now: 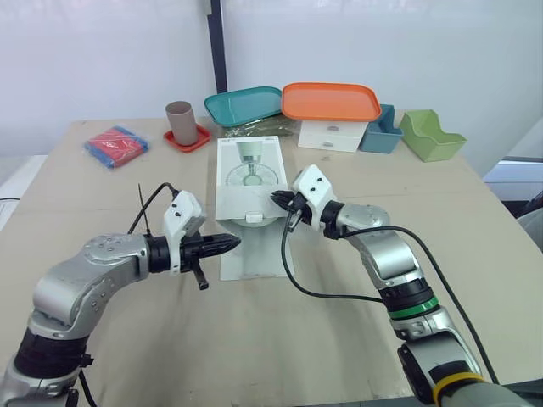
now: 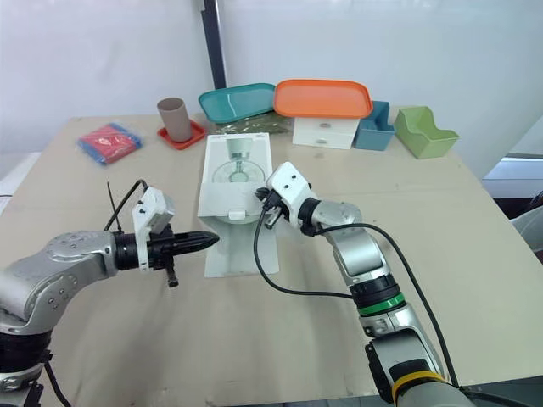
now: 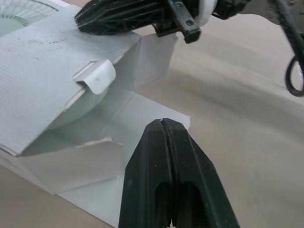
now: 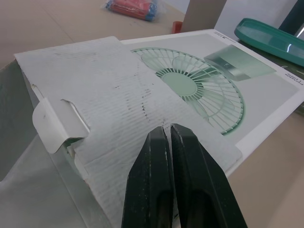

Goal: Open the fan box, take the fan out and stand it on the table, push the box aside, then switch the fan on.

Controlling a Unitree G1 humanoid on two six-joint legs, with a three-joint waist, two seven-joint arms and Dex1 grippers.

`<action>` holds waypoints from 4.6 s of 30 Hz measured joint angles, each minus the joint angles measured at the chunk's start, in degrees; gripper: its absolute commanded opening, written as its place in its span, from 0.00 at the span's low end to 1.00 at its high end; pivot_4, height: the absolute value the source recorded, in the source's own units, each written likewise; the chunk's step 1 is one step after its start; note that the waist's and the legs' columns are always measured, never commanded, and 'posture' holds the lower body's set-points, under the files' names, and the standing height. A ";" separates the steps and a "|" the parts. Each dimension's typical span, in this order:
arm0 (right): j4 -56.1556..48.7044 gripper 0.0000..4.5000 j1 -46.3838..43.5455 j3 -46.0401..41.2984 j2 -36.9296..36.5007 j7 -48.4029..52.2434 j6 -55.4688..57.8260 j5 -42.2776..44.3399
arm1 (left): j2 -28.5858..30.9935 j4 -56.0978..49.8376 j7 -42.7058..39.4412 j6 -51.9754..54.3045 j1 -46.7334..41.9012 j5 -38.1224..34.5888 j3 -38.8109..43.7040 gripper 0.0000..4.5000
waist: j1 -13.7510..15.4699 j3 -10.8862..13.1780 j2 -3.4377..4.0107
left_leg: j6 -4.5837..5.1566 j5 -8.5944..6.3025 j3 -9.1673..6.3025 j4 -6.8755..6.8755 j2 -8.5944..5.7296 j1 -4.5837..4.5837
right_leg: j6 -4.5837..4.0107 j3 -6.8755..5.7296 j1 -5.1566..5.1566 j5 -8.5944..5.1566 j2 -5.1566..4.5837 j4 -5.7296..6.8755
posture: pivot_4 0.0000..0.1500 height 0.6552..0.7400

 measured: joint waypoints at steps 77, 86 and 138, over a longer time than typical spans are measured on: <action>-0.15 0.04 0.39 -0.43 0.19 0.60 -0.01 -0.47 | -11.39 18.65 16.05 -8.74 -4.20 18.85 -1.46 0.00 | 0.64 -0.03 -0.04 | -0.27 0.15 -0.08 -0.01 -0.05 -0.01 | 0.00 -0.02 0.00 0.00 -0.03 0.00 | 1.00 1.00; -0.39 0.04 0.51 -0.38 0.23 0.65 0.03 -0.46 | -10.94 18.24 15.61 -8.82 -4.06 17.99 0.47 0.00 | 0.62 -0.02 -0.04 | -0.27 0.15 -0.06 -0.01 -0.03 -0.01 | 0.00 -0.03 -0.02 0.00 -0.03 0.01 | 1.00 1.00; -1.33 0.00 0.74 0.74 -0.10 2.24 0.10 -0.47 | -31.68 1.89 36.15 3.71 18.28 -29.76 14.04 0.98 | 0.58 -0.07 -0.11 | -0.27 0.14 0.03 0.00 0.02 0.04 | -0.01 0.00 0.03 0.00 0.02 -0.01 | 1.00 1.00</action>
